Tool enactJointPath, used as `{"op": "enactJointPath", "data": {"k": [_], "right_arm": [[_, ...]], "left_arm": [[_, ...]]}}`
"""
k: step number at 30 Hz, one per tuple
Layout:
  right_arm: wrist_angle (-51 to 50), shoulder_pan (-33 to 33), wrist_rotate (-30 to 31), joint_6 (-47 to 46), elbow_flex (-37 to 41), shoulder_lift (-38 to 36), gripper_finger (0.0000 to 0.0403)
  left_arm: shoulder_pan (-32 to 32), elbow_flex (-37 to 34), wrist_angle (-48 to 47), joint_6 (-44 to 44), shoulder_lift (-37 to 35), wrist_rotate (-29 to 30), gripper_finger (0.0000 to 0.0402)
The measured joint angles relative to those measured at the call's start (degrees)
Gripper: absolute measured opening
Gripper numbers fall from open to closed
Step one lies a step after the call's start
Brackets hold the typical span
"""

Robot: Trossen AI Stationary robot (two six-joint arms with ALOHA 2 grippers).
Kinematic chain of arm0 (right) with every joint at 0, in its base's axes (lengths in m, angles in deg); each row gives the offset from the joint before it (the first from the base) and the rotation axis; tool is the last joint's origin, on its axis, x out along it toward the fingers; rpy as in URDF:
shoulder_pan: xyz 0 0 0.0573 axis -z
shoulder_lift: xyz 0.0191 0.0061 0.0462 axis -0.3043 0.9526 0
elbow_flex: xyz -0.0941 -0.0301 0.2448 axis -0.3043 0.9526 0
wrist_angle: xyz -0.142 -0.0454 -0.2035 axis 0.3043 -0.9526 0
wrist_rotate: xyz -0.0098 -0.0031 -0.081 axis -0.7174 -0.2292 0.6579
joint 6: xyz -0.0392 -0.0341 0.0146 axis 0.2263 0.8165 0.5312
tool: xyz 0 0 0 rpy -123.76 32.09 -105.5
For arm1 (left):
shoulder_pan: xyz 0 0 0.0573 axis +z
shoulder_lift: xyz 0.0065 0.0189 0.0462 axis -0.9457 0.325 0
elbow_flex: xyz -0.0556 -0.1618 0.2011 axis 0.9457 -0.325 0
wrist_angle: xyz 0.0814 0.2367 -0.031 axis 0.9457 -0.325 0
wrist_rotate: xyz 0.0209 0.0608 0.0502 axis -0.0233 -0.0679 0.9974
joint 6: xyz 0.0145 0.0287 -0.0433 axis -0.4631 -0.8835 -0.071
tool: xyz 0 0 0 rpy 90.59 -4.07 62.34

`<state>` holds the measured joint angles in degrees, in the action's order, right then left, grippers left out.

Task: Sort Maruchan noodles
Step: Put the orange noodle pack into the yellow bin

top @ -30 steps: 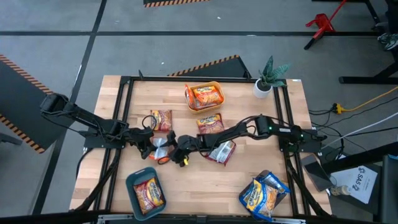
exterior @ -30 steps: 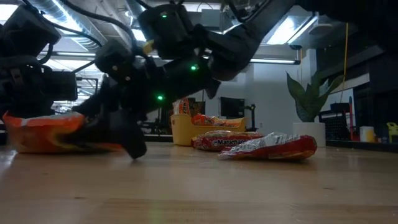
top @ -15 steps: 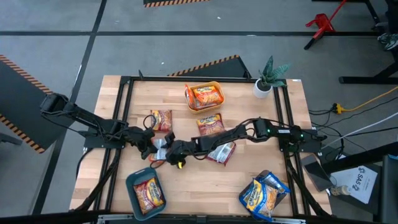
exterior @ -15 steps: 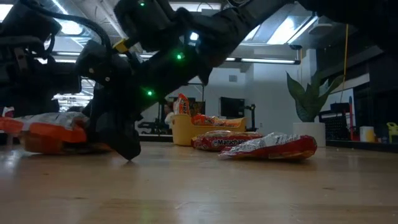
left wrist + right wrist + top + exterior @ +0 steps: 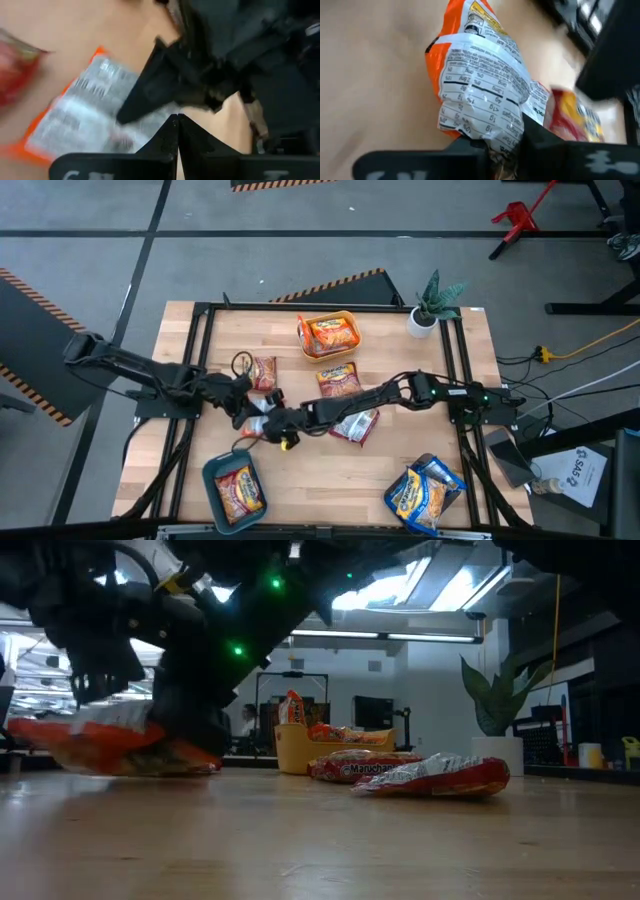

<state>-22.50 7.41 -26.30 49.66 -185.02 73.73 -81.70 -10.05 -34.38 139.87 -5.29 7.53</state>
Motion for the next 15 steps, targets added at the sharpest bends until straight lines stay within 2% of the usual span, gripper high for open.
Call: {"op": "enactJointPath", "data": {"k": [7,12,15], "right_arm": [[-12.11,1.51,6.51,-3.99,-7.09,0.0,0.0033],[-19.14,3.84,7.46,-5.67,-10.55,-4.97,0.0033],[-23.41,6.32,10.9,-9.57,-11.16,-9.89,0.0033]], "left_arm": [[3.53,13.14,-17.16,-6.82,-3.91,7.8,0.0],[4.86,21.61,-21.76,-11.18,-6.77,12.84,0.0],[5.18,25.47,-22.26,-13.52,-7.98,15.32,0.0]]}}
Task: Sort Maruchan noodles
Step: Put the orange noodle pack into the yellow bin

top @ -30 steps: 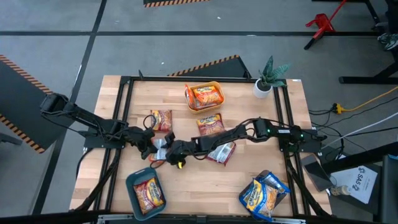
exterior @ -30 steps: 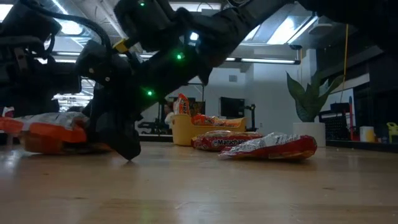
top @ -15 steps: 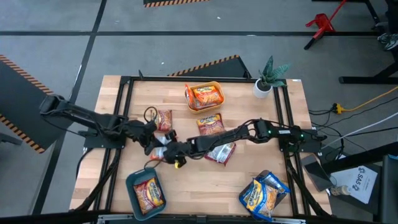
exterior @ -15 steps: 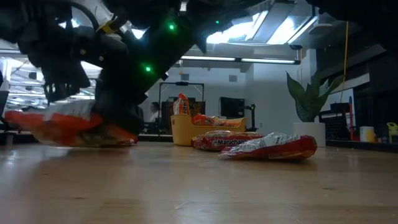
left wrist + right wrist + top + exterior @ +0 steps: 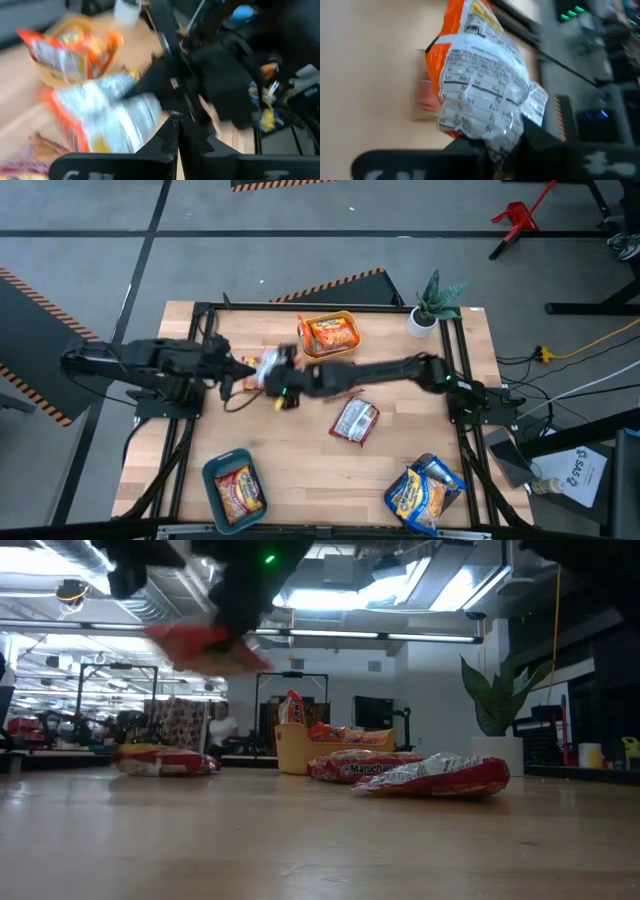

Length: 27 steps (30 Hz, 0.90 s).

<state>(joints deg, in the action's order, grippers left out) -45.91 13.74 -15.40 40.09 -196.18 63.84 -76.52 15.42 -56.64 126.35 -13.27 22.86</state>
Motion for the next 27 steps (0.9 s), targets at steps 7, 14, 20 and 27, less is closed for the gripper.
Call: {"op": "enactJointPath", "data": {"k": [7,14,20,27], "right_arm": [[-18.45,7.32,6.94,-16.26,0.04,-8.09,0.0033],[-31.54,13.89,6.52,-31.28,2.89,-7.84,0.0033],[-23.95,15.9,2.73,-30.36,9.81,-7.49,0.0033],[-18.94,16.86,3.56,-33.34,17.32,-7.49,0.0049]], "left_arm": [[0.01,3.02,-0.47,-3.72,-1.73,5.87,0.0],[0.01,3.02,-0.75,-4.02,-1.94,7.86,0.0],[0.01,3.02,-0.99,-4.13,-1.79,9.97,0.0],[0.01,3.02,-0.97,-5.64,-1.77,10.46,0.0]]}}
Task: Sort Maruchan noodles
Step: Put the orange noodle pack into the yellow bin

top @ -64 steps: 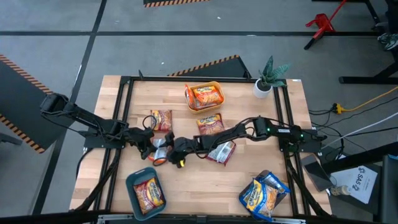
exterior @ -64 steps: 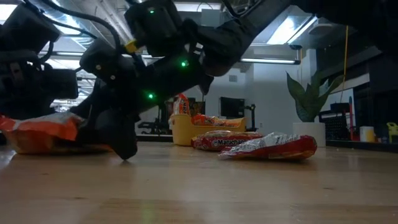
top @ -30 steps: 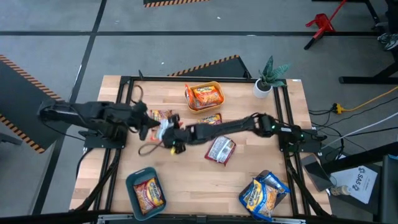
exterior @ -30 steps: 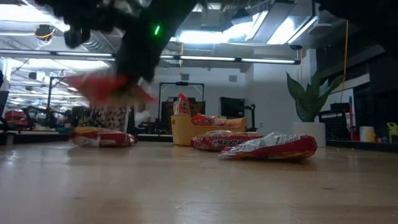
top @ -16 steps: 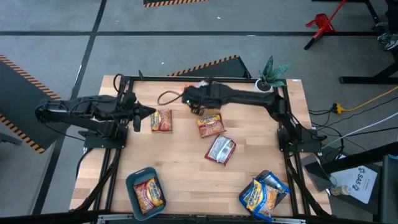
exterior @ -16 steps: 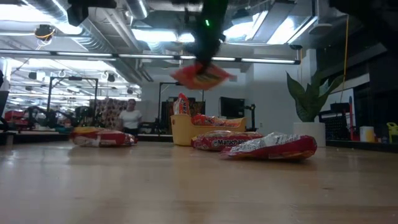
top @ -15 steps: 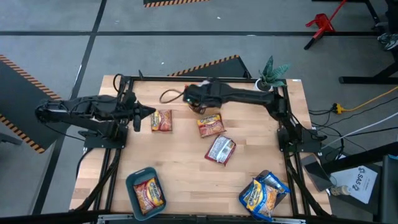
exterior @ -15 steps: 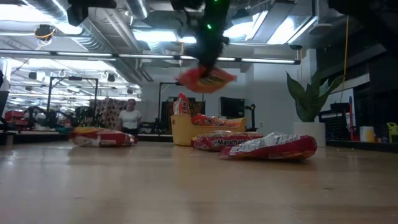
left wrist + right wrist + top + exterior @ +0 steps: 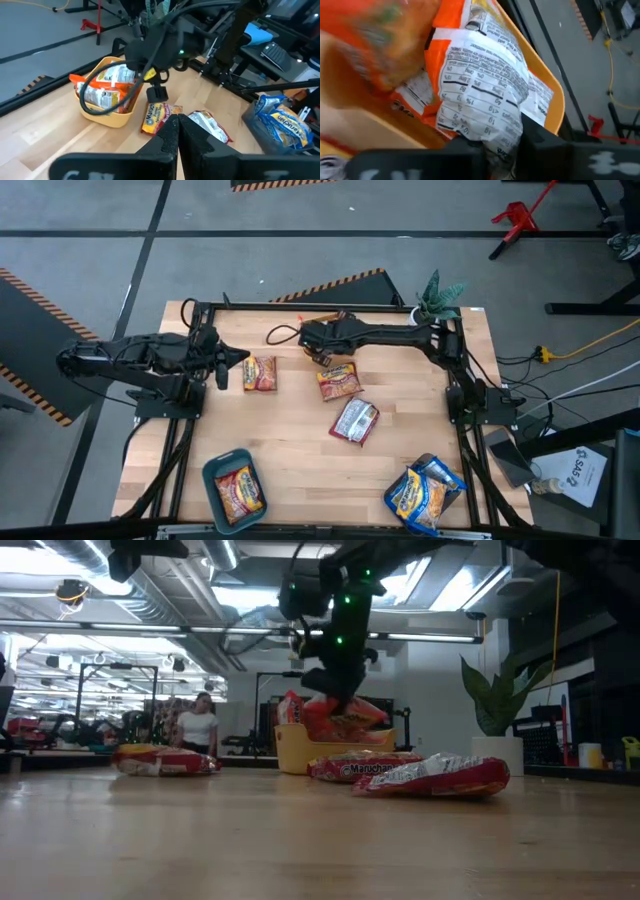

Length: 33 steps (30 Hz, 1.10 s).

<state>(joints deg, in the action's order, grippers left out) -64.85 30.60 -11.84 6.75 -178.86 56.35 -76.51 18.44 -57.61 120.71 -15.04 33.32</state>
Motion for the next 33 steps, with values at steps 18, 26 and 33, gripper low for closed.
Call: {"op": "enactJointPath", "data": {"k": [18,26,33], "right_arm": [[-1.9,4.14,-0.36,9.06,-6.26,-0.26,0.0264],[-2.3,5.25,-11.67,13.16,-4.18,-0.26,0.0256],[-3.49,6.73,-17.65,18.26,-4.22,-0.94,0.0255]], "left_arm": [[0.0,0.0,0.02,-2.83,0.0,3.04,0.0],[0.0,-0.02,0.02,-2.99,0.0,3.04,0.0],[0.0,-0.02,-0.26,-2.99,-0.11,3.02,0.0]]}}
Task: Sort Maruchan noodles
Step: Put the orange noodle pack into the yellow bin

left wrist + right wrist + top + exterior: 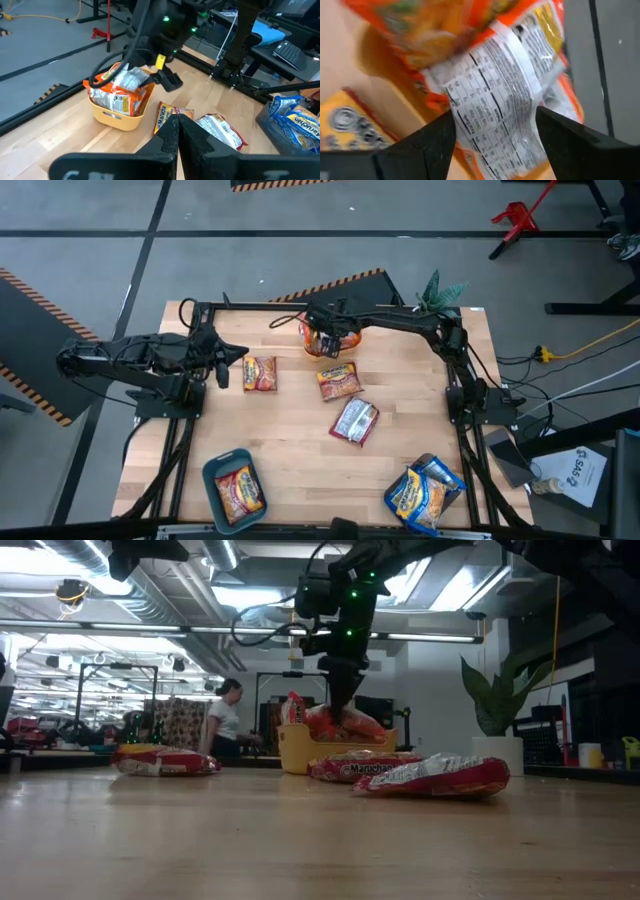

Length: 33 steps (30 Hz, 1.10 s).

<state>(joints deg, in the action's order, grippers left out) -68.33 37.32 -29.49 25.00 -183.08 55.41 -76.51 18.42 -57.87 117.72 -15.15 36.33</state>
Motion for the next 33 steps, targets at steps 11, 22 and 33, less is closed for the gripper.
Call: {"op": "enactJointPath", "data": {"k": [11,22,33], "right_arm": [[-2.71,2.18,-12.3,0.45,0.03,-3.25,0.0255],[13.39,3.91,-18.52,-6.51,4.91,-11.4,0.0248],[59.39,3.59,-8.16,-22.46,40.79,-23.32,0.0193]], "left_arm": [[-0.02,0.0,-2.49,0.02,0.02,-0.04,0.0],[-0.02,-0.02,-2.49,0.08,0.02,0.04,0.0],[-0.02,-0.04,-2.19,0.22,0.02,2.31,0.0]]}}
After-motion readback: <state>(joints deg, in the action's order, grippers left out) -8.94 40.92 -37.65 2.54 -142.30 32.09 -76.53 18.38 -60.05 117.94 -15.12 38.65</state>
